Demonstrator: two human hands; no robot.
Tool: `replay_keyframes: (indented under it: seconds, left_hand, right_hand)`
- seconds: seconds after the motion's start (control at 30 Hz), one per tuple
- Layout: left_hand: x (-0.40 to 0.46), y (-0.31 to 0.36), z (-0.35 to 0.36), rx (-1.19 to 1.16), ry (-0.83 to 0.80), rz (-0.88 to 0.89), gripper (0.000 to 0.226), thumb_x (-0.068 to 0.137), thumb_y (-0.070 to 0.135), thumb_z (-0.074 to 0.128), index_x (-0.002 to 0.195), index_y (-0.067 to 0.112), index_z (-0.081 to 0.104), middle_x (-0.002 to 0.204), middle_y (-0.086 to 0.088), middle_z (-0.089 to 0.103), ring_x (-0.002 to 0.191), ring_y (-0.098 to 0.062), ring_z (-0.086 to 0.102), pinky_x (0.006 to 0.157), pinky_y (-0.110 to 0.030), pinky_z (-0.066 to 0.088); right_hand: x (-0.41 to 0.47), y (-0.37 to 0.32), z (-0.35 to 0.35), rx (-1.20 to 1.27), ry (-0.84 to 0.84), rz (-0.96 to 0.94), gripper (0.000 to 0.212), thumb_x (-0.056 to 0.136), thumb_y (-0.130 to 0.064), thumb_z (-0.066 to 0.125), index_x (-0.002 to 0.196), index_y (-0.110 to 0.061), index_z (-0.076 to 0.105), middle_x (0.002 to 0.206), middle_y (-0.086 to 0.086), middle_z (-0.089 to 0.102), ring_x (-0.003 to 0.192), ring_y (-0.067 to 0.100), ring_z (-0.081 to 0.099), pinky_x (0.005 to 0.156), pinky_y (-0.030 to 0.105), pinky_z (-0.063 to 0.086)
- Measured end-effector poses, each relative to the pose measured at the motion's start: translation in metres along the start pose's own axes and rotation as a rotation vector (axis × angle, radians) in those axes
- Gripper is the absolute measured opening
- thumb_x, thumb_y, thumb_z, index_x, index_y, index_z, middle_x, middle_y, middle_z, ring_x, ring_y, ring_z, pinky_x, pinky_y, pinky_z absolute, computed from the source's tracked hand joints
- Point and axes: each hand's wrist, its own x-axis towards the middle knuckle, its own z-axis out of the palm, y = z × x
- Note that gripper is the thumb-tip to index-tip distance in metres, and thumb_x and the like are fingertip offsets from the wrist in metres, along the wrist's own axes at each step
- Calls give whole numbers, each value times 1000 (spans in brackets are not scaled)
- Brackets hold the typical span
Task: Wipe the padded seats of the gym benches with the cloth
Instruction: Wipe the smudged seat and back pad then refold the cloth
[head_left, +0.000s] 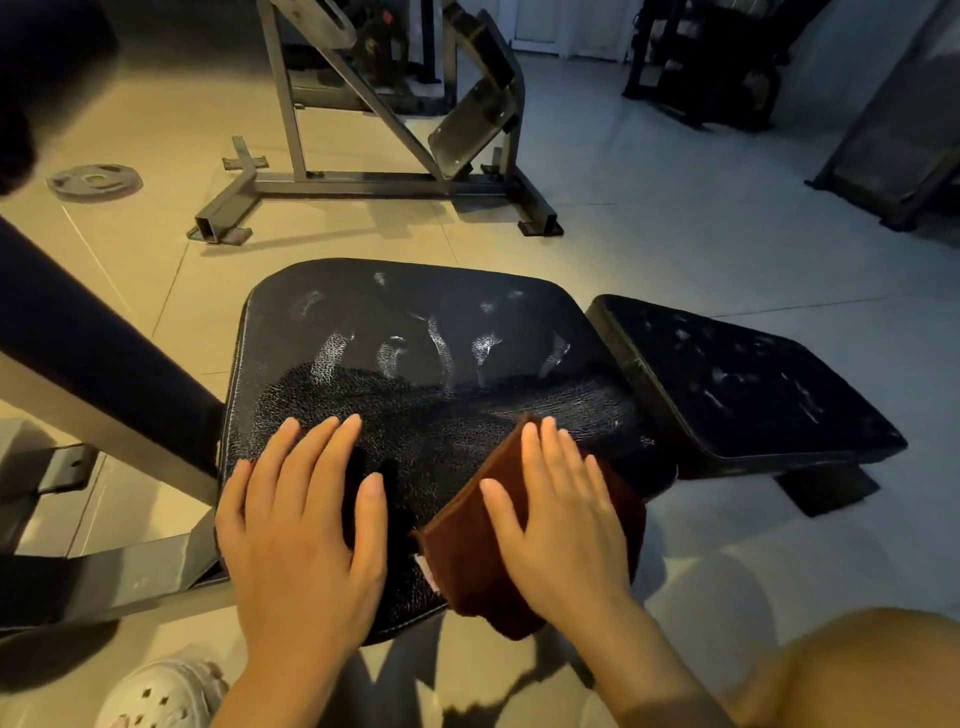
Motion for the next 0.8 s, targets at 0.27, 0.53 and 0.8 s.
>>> replay_keyframes:
  seconds: [0.27, 0.53, 0.8]
  left_hand:
    - [-2, -2, -1, -16, -21, 5, 44, 95, 35, 40, 130, 16, 59, 130, -3, 61, 135, -24, 43, 114, -45, 22]
    - [-2, 0, -3, -15, -41, 9, 44, 94, 34, 41, 130, 16, 59, 132, -3, 60, 136, -25, 41, 113, -48, 23]
    - [-3, -2, 0, 11, -33, 59, 43, 94, 34, 41, 128, 16, 61, 130, -2, 61, 134, -24, 43, 112, -48, 25]
  right_hand:
    - [86, 69, -16, -8, -79, 80, 72, 100, -59, 20, 157, -19, 1, 165, 2, -4, 151, 16, -5, 120, 34, -5]
    - [31, 62, -13, -24, -63, -75, 80, 88, -71, 3, 154, -27, -7, 159, -9, -14, 144, 4, -17, 117, 29, -13]
    - [85, 101, -22, 2, -133, -115, 85, 84, -76, 8, 155, -31, -1, 161, -14, -8, 146, 0, -10, 118, 26, -8]
